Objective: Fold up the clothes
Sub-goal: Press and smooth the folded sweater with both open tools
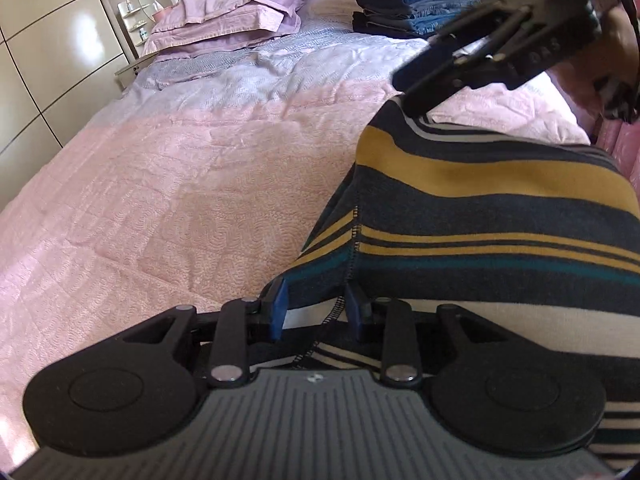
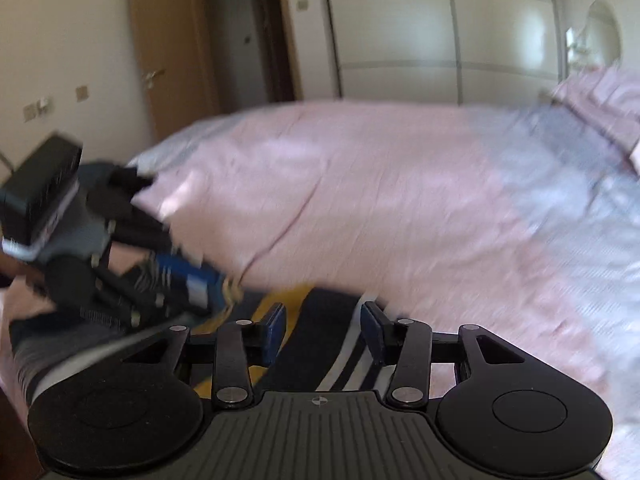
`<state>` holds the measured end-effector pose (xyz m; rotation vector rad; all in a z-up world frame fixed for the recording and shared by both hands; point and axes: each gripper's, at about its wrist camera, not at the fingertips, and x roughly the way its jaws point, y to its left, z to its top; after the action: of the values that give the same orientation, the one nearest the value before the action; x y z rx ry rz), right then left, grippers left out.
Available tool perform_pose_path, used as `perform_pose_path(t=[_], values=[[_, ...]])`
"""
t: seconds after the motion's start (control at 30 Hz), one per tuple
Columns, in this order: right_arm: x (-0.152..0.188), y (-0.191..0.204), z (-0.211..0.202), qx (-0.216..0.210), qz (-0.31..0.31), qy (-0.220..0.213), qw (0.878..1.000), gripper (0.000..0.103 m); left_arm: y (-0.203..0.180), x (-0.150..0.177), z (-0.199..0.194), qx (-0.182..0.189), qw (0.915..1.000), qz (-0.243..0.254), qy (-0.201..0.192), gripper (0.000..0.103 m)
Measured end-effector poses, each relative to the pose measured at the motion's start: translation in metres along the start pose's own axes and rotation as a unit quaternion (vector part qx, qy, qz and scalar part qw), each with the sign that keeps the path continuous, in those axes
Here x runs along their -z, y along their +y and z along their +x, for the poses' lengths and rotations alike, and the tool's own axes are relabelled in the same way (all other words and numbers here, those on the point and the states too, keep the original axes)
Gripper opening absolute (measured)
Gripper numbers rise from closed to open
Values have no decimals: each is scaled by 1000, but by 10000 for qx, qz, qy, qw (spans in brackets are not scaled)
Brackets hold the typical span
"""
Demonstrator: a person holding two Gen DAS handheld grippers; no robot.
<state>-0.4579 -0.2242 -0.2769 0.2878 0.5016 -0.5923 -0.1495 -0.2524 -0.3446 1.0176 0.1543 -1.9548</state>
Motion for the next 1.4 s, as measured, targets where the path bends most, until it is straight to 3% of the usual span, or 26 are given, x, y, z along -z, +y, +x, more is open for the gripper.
perform_pose_path(t=[0.07, 0.17, 0.27, 0.37, 0.47, 0.63, 0.7, 0.77, 0.87, 0.93, 1.03, 1.17, 1.23, 1.27, 1.33, 1.4], values=[[-5, 4, 7, 102, -230, 74, 9997, 43, -2, -1, 3, -38, 10000, 32, -5, 29], [5, 3, 51, 265, -596, 730, 9952, 38, 1, 2, 2, -97, 9999, -87, 27, 29], [13, -28, 66, -45, 209, 728, 9971, 37, 8, -3, -7, -76, 9996, -263, 53, 29], [8, -47, 53, -357, 801, 685, 9938, 37, 13, -12, -25, -65, 9986, -510, -83, 28], [0, -50, 18, -375, 1308, 309, 9902, 37, 8, -23, -30, 25, 9979, -613, -222, 28], [0, 9, -39, -605, 940, -165, 9936, 37, -16, -27, 0, -62, 9997, -224, 95, 28], [18, 44, -42, -705, 481, 11, 9964, 37, -15, -19, 12, -166, 9994, -260, 128, 26], [49, 69, -30, -555, 20, 526, 9971, 37, -15, -16, 16, -124, 9994, -318, 112, 26], [80, 69, -32, -553, 130, 369, 9977, 37, -20, -19, 11, -229, 9995, -113, 179, 26], [74, 63, -40, -615, 395, 364, 9967, 37, -21, -22, 7, -291, 9993, -30, 249, 26], [65, 61, -64, -392, 418, 239, 9981, 37, -10, -26, -27, -268, 9987, -412, 95, 24], [88, 56, -71, -303, 470, 447, 9974, 37, -26, -10, -80, 513, 9961, -698, -158, 24], [97, 54, -70, -356, 627, 431, 9965, 38, -51, 5, -84, 790, 9952, -566, 104, 25], [97, 53, -69, -360, 653, 426, 9963, 38, -66, 16, -80, 693, 9966, -355, 272, 19], [93, 55, -69, -355, 610, 480, 9964, 38, -81, 32, -78, 412, 9987, -204, 223, 19], [83, 58, -71, -386, 453, 583, 9965, 39, -78, 36, -78, 395, 9977, -518, 181, 19]])
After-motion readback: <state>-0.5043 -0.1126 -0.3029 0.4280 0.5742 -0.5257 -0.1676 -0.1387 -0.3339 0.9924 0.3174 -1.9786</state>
